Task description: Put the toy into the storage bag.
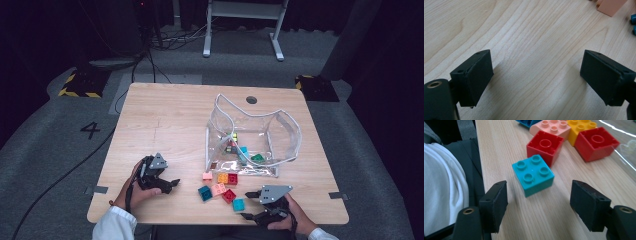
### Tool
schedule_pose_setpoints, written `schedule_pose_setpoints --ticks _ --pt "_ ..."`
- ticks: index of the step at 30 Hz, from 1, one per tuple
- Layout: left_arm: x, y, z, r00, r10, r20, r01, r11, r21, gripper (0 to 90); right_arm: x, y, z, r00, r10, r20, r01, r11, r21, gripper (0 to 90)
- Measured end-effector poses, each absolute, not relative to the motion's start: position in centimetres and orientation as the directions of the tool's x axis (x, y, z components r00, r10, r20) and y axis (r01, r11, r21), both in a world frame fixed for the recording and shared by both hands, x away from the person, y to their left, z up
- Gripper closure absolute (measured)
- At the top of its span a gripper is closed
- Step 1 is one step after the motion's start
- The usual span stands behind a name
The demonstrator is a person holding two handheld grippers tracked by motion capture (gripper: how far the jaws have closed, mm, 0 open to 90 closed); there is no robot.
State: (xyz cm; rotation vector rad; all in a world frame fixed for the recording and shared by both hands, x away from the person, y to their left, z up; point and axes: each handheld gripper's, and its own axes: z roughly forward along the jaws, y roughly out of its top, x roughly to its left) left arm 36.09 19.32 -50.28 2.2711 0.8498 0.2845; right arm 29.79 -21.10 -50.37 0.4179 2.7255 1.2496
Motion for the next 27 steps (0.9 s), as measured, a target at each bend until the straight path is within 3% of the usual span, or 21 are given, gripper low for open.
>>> schedule_pose_setpoints --ticks 12,19,27 --pt "36.1 19.3 -50.3 0.763 0.646 -0.033 0.496 -0.551 0.671 11.3 29.5 -19.4 -50.4 -0.956 0.292 -0.01 0.184 0.629 0.755 34.6" --pt "36.1 19.3 -50.3 0.762 0.646 -0.033 0.496 -0.551 0.671 11.3 29.5 -19.7 -50.3 -0.961 0.277 -0.018 0.166 0.625 0.763 50.0" --pt "36.1 19.3 -50.3 0.762 0.646 -0.033 0.496 -0.551 0.671 11.3 29.5 -20.2 -50.3 -0.964 0.266 -0.019 0.157 0.621 0.768 58.9"
